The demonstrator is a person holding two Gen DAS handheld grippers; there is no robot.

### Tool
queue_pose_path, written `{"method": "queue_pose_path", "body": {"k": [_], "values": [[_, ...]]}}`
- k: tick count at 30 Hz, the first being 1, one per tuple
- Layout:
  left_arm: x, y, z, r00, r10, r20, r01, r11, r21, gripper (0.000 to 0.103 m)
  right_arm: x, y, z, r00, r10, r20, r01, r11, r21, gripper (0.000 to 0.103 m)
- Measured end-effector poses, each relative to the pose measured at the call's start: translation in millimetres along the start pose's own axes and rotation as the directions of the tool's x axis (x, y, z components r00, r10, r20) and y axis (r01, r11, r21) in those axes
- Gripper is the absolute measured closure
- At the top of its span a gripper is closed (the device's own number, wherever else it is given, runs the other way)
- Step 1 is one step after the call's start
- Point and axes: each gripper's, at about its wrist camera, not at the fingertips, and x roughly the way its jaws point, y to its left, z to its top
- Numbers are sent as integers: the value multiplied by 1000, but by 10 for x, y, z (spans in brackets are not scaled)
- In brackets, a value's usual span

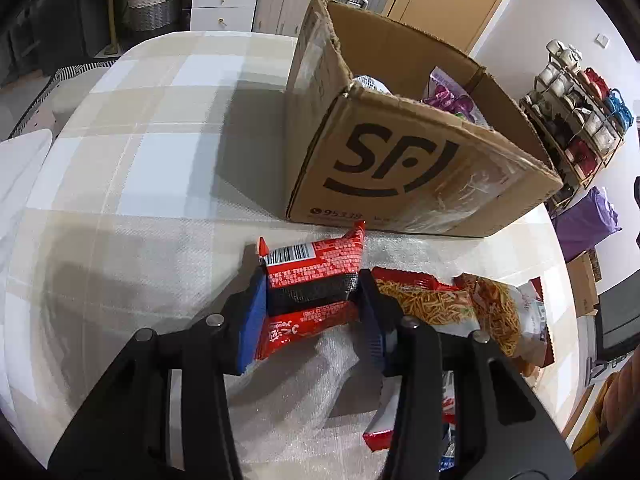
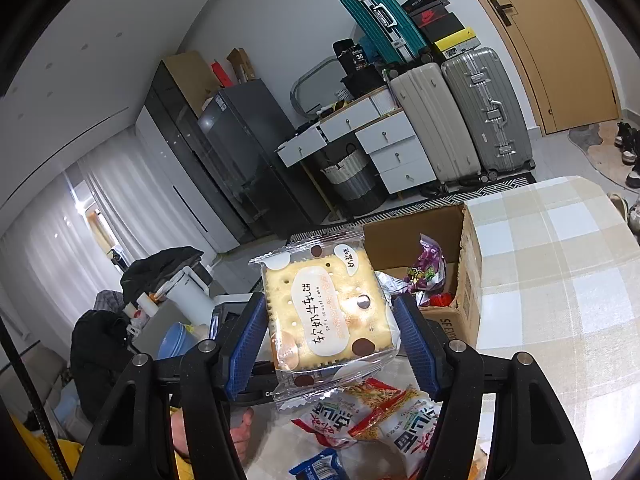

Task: Organize snacks
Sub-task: 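Lower the red pack into the box with the left tool while the right tool drops the cracker pack inside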

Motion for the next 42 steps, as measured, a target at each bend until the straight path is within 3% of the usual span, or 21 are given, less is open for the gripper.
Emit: {"method": "queue_pose_path", "body": {"k": [6, 11, 22, 29, 35, 42], "values": [[-134, 56, -38, 1000, -5, 25, 5, 1000, -5, 63, -35, 43, 23, 1000, -4, 9, 4, 1000, 0, 37], [-544, 14, -68, 995, 1, 101, -2, 1000, 7, 63, -34, 122, 54, 1000, -2, 10, 3, 1000, -28, 37], [-1615, -539, 260, 943, -42, 331, -6, 990, 144, 63, -5, 361, 306, 1000, 1, 19, 1, 995, -103, 37], [-1959, -894, 543, 912, -82, 401, -3, 978, 208, 63, 44, 467, 565, 999, -15, 35, 21, 988, -151, 37], [-1981, -1027, 812, 916, -101, 388, 17, 977, 212, 63, 163, 422, 756, 998, -47, 36, 53, 986, -158, 37], [-1456, -1019, 1209, 945, -95, 313, 38, 982, 186, 63, 438, 240, 832, 996, -94, -7, 92, 984, -151, 37]]}}
